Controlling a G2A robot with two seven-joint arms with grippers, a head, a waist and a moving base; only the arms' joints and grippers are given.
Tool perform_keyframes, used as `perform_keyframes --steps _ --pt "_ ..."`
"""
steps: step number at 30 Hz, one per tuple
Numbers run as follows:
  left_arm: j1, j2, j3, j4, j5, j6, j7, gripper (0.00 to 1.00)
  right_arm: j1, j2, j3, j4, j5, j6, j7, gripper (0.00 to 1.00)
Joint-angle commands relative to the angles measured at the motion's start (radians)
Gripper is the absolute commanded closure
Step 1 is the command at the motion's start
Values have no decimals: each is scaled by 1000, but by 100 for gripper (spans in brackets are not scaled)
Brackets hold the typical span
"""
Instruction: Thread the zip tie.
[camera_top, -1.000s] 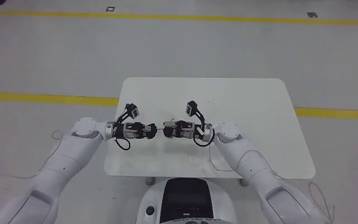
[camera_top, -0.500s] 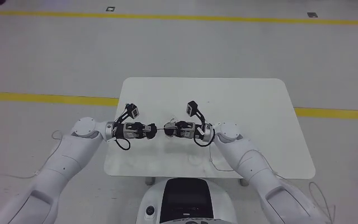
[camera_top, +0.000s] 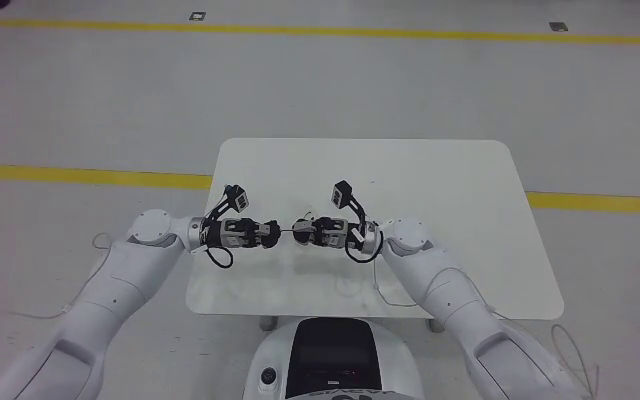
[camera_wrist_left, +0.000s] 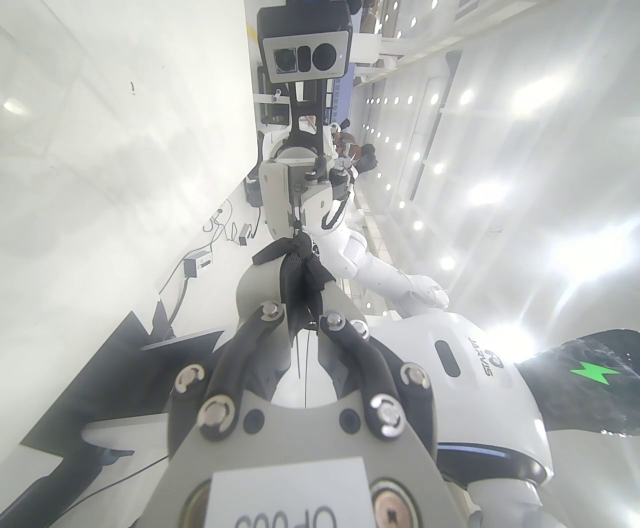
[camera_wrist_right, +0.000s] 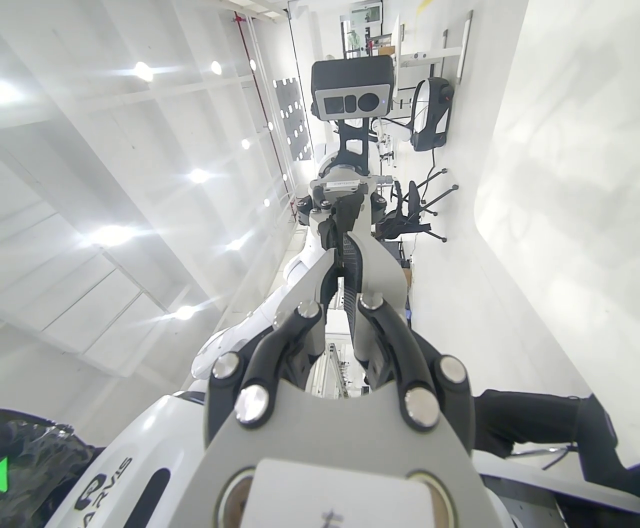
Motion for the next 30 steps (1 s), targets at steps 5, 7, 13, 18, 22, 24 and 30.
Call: perform_keyframes --steps 5,7,13,18,22,24,30 --pt "0 0 0 0 0 0 0 0 -3 1 3 -1 11 -9 -2 100" --pt "0 0 0 0 0 0 0 0 -4 2 7 1 16 -13 -5 100" --pt "0 0 0 0 0 0 0 0 -7 5 11 5 21 -15 -8 100" --pt "0 0 0 0 0 0 0 0 -7 5 11 5 22 -14 -7 100" --pt "0 0 0 0 0 0 0 0 -7 5 11 5 22 -14 -7 100" --pt "8 -1 2 -13 3 13 24 0 -7 5 11 5 22 -14 -7 100" --pt "12 -5 3 -8 10 39 41 0 -50 12 32 -62 69 -24 1 100"
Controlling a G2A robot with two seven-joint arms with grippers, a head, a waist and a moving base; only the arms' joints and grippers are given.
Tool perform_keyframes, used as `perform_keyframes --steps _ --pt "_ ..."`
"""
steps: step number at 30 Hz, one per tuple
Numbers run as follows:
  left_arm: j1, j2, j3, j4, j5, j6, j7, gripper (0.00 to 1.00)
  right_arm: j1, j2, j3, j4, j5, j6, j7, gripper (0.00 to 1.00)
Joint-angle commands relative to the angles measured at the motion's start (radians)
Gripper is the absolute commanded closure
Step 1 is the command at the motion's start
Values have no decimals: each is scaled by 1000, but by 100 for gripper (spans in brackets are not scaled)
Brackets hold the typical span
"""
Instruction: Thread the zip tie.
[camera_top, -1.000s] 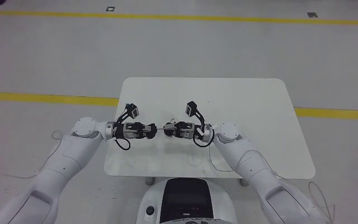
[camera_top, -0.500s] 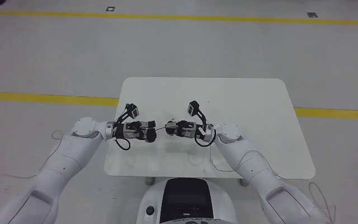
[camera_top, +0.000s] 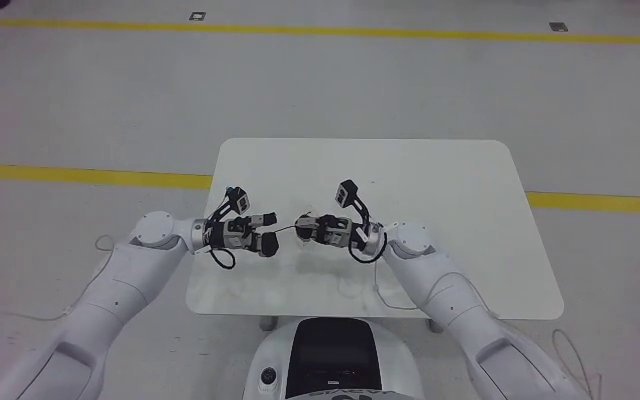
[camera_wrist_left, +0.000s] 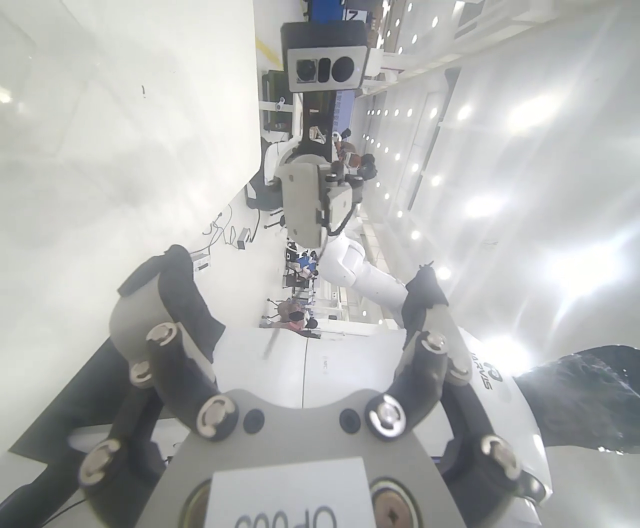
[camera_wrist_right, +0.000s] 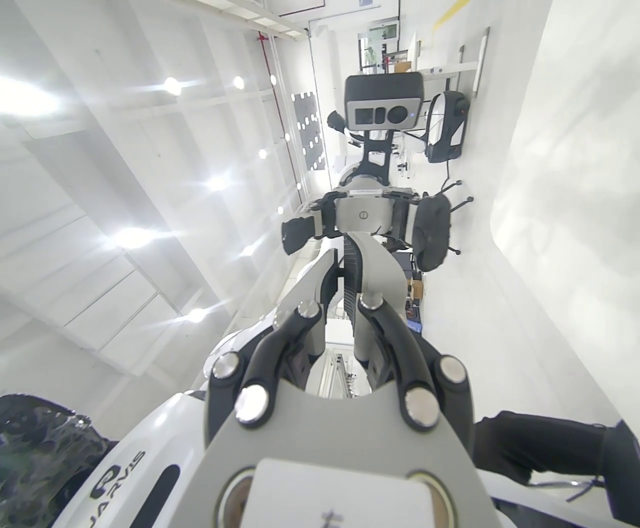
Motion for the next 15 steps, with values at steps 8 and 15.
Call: perform_keyframes --steps 8,15 --pt "-12 -19 16 20 -27 7 -34 0 -5 -7 -22 -13 32 6 17 100" --pt "-23 -31 26 41 -43 13 -62 0 11 -16 -45 10 34 9 2 100"
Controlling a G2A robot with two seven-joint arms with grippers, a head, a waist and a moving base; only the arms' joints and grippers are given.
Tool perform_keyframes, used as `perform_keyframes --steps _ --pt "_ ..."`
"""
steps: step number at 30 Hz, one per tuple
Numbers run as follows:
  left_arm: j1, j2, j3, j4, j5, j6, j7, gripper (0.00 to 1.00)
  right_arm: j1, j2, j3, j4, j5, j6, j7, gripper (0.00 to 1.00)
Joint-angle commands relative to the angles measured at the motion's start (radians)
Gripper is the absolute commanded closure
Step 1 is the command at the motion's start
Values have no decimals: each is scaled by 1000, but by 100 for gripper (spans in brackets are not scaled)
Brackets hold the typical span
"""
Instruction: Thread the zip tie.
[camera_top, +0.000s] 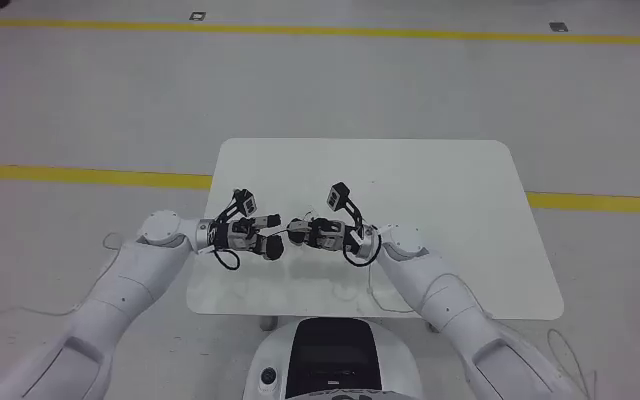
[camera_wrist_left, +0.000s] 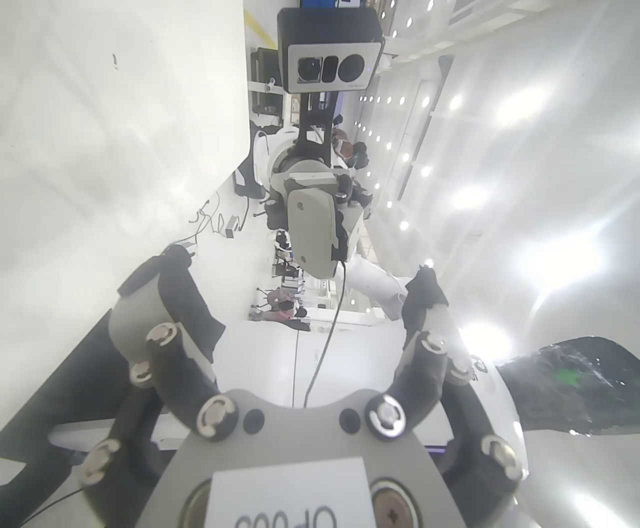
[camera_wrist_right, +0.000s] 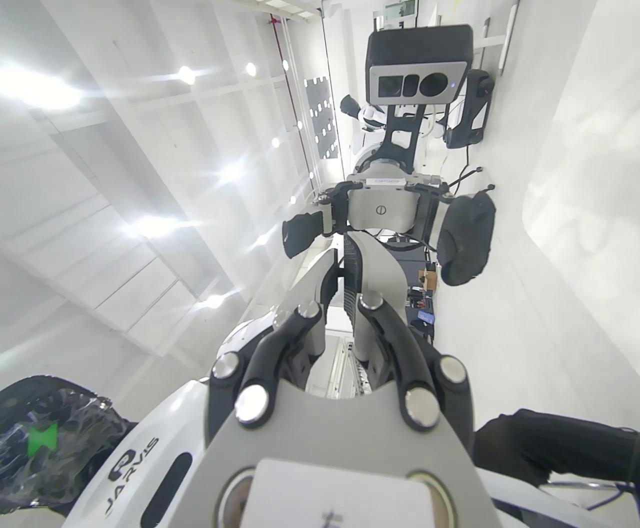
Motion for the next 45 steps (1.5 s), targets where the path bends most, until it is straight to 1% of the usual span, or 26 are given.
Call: perform_keyframes --steps 1,5,6,7,9,13,19,27,31,39,40,42,45 --pt "0 0 0 0 0 0 1 0 0 0 1 -1 0 0 1 100" --pt "0 0 0 0 0 0 1 0 -2 0 1 -3 0 0 -5 100" --pt "0 0 0 0 0 0 1 0 -12 2 4 -19 1 1 -18 100" --pt "5 -1 0 -9 4 3 22 0 -19 4 9 -29 0 0 -21 100" --pt "14 1 -4 -28 11 6 44 0 -31 10 24 -47 -4 -3 -28 100" --pt "24 5 -16 -45 21 11 51 0 -51 22 48 -76 -15 2 -33 100" --pt "35 10 -35 -58 26 18 55 0 -71 32 64 -108 -34 13 -63 100" --pt "46 11 -43 -83 39 27 59 0 -68 29 42 -126 -58 36 -106 100" --pt "47 11 -47 -85 43 31 59 0 -64 26 33 -120 -57 39 -122 100" --pt "46 11 -48 -86 50 30 51 0 -61 25 31 -116 -51 34 -120 100" --pt "48 10 -48 -86 50 31 60 0 -61 25 31 -116 -51 34 -120 100" --pt "56 10 -48 -104 59 34 94 0 -70 26 32 -128 -65 38 -153 100" --pt "66 12 -55 -117 62 33 100 0 -83 30 35 -153 -102 51 -200 100"
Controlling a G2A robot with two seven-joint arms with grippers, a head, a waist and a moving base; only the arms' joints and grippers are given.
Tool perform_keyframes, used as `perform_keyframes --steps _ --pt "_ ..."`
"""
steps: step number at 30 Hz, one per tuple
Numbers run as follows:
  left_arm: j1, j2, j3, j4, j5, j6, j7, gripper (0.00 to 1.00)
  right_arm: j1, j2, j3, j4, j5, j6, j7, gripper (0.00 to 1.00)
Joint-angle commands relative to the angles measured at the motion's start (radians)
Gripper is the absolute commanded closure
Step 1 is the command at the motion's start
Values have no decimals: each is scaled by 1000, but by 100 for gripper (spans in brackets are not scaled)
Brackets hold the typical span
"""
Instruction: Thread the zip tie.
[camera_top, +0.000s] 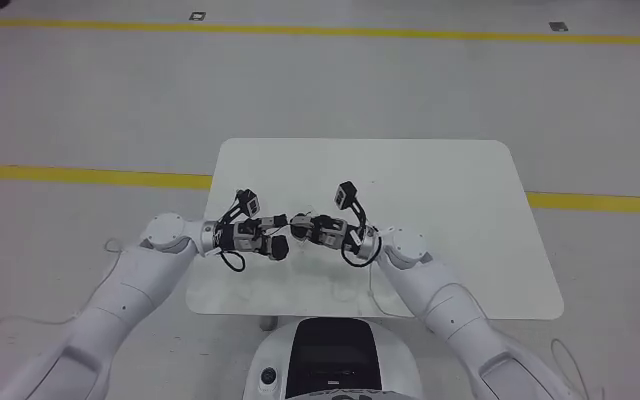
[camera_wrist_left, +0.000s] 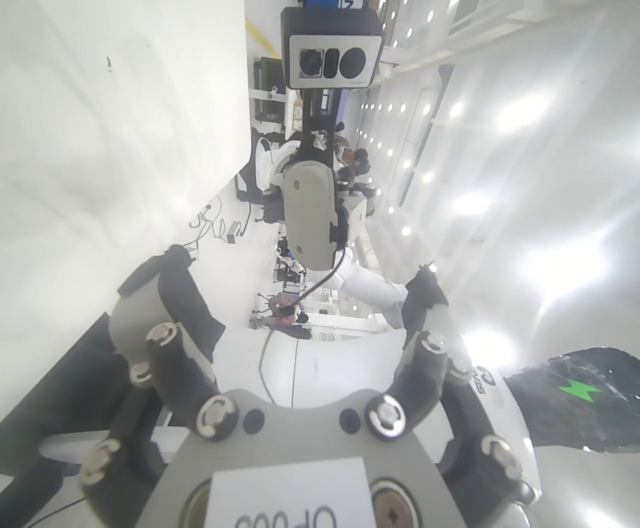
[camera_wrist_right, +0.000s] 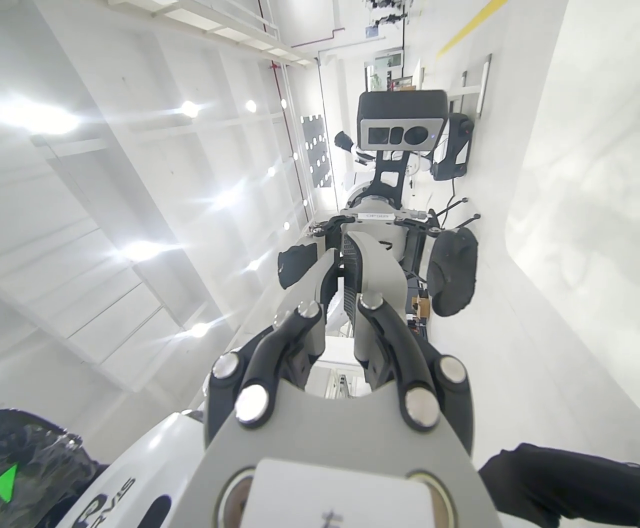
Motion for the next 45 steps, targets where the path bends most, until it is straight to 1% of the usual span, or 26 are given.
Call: perform_keyframes --steps 1,3,4,5,6,7,9,10,14,16,17,21,23,27,30,31,32,34,35,36,41,43,45 --pt "5 1 -4 -4 1 -1 -1 0 -7 3 2 -13 -14 9 -15 100" --pt "9 3 -10 -8 3 -2 0 0 -13 6 4 -26 -31 18 -27 100" --pt "11 3 -12 -9 4 -3 1 18 -15 7 5 -31 -36 21 -30 100" --pt "12 4 -14 -11 8 -3 2 31 -19 8 6 -36 -45 23 -38 100" --pt "13 4 -15 -13 10 -2 3 39 -21 10 7 -40 -52 26 -45 100" --pt "14 5 -17 -15 12 -2 4 52 -23 10 8 -44 -56 28 -48 100" --pt "17 5 -20 -18 16 -1 7 60 -26 13 10 -49 -69 35 -55 100" --pt "18 5 -21 -20 17 -1 9 62 -27 14 11 -51 -76 37 -60 100" --pt "25 6 -29 -22 23 -4 24 84 -34 18 14 -62 -87 45 -61 100" --pt "27 7 -33 -25 29 -4 31 88 -34 21 16 -65 -92 49 -55 100" --pt "29 7 -34 -26 30 -3 33 88 -35 22 16 -67 -93 50 -52 100" --pt "34 8 -40 -32 35 -4 40 97 -36 24 15 -71 -99 54 -45 100" --pt "36 9 -42 -36 37 -1 41 99 -36 25 13 -73 -103 58 -43 100" --pt "39 8 -46 -38 37 0 41 99 -34 26 10 -73 -99 59 -35 100" --pt "42 8 -49 -40 37 -2 42 97 -33 26 9 -69 -92 57 -26 100" --pt "42 8 -50 -40 37 -2 42 95 -32 27 8 -68 -91 57 -24 100" --pt "44 8 -52 -41 36 -3 41 91 -31 27 7 -67 -89 57 -23 100" --pt "45 8 -53 -41 35 -4 39 79 -31 27 6 -66 -87 56 -22 100" --pt "46 7 -54 -41 33 -4 37 75 -30 27 6 -65 -85 56 -22 100" --pt "46 7 -55 -41 33 -5 35 74 -30 27 6 -65 -84 56 -21 100" --pt "48 7 -58 -40 34 -4 31 77 -28 28 2 -64 -78 52 -14 100" --pt "49 6 -59 -40 34 -4 29 81 -28 29 1 -64 -78 51 -8 100" --pt "49 6 -60 -40 34 -4 29 83 -27 29 0 -63 -78 51 -6 100"
